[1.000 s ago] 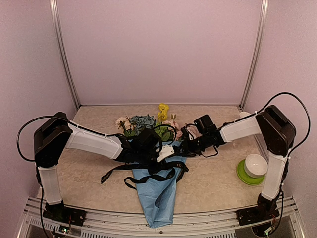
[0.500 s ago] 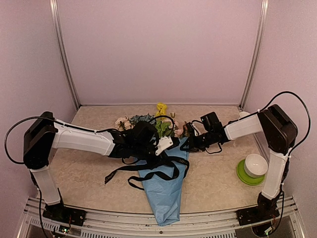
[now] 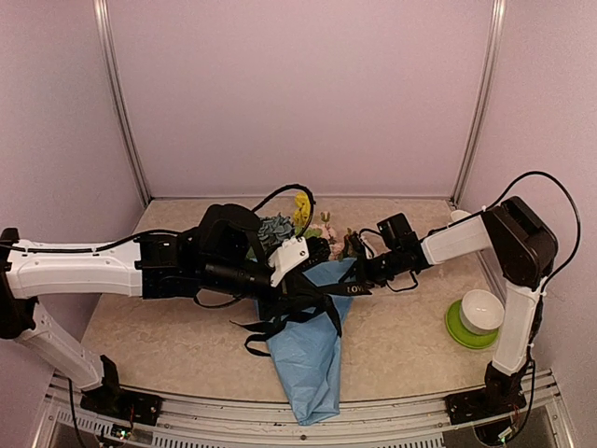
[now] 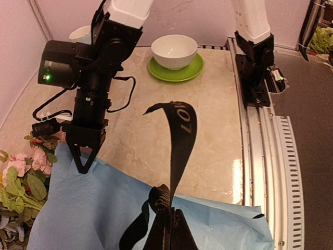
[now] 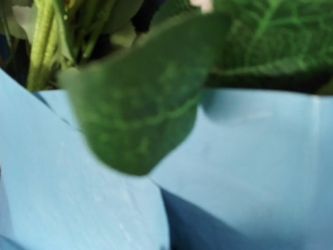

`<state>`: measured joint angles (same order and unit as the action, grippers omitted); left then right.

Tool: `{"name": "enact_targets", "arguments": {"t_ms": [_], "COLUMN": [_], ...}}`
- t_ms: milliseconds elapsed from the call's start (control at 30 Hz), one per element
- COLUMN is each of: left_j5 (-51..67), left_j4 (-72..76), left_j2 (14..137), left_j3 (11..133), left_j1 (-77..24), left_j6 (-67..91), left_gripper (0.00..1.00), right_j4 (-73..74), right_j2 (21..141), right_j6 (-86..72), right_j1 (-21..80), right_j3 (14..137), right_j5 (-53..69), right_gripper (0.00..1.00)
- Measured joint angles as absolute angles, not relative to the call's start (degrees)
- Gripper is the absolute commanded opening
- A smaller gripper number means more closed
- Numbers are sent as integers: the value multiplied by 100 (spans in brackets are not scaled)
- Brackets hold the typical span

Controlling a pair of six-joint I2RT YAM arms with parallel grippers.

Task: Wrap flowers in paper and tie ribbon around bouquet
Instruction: Cross the ribbon over the folded bouquet.

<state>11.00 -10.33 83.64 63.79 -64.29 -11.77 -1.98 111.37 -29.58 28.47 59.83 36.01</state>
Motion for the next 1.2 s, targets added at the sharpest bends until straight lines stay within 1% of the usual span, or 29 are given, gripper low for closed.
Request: {"name": "enact_targets", "arguments": {"t_ms": [133,233,267,367,467,600,733,767,800,833,867,967,1000,1067,1100,1133,1167,1200], "left_j5": [1372,1640,1761,2206,2451,2502,2427,2405,2362,2309,2228,2008,1896,1715,1581,1492,1365,1251], "left_j4": [-1173,-1142,-1142,-1083,-919,-961,-1031,-1061,-1105,-1153,-1205,-1369,-1398,-1435,-1468,-1481,-1522,-1533], "left_j2": [8184,8182,8191,8289,8490,9306,10471,10648,10844,11008,11128,11292,11292,11288,11288,11288,11288,11288], "left_j3": [6364,6237,6187,6108,6117,6591,7266,7341,7408,7454,7474,7531,7550,7638,7721,7778,7876,7977], "left_j1": [-6576,-6495,-6416,-5968,-5345,-4545,-4047,-3988,-3922,-3876,-3844,-3822,-3830,-3839,-3857,-3870,-3885,-3900], "left_j6": [-1046,-869,-781,-493,-191,130,322,366,421,484,526,642,674,718,705,711,683,635], "left_gripper": [0,0,2,4,4,6,14,19,26,37,44,44,41,30,28,29,33,41], "right_j4": [-196,-193,-189,-180,-156,-154,-145,-139,-137,-132,-126,-113,-106,-99,-99,-95,-93,-93], "right_j2": [11187,11196,11198,11198,11201,11227,11233,11233,11233,11233,11233,11233,11233,11233,11233,11233,11233,11233], "right_j6": [-2932,-2912,-2904,-2877,-2847,-2834,-2827,-2825,-2818,-2814,-2812,-2810,-2810,-2808,-2808,-2808,-2808,-2808], "right_j1": [2847,2847,2847,2847,2847,2847,2845,2845,2845,2845,2842,2842,2842,2842,2842,2842,2842,2842], "right_j3": [5981,5981,5981,5981,5981,5981,5981,5981,5981,5981,5979,5972,5972,5970,5970,5970,5970,5970], "right_j5": [3599,3599,3599,3597,3592,3586,3577,3575,3573,3570,3568,3559,3557,3557,3557,3557,3557,3555], "right_gripper": [0,0,0,0,0,0,0,0,0,0,0,0,0,0,0,0,0,0]}}
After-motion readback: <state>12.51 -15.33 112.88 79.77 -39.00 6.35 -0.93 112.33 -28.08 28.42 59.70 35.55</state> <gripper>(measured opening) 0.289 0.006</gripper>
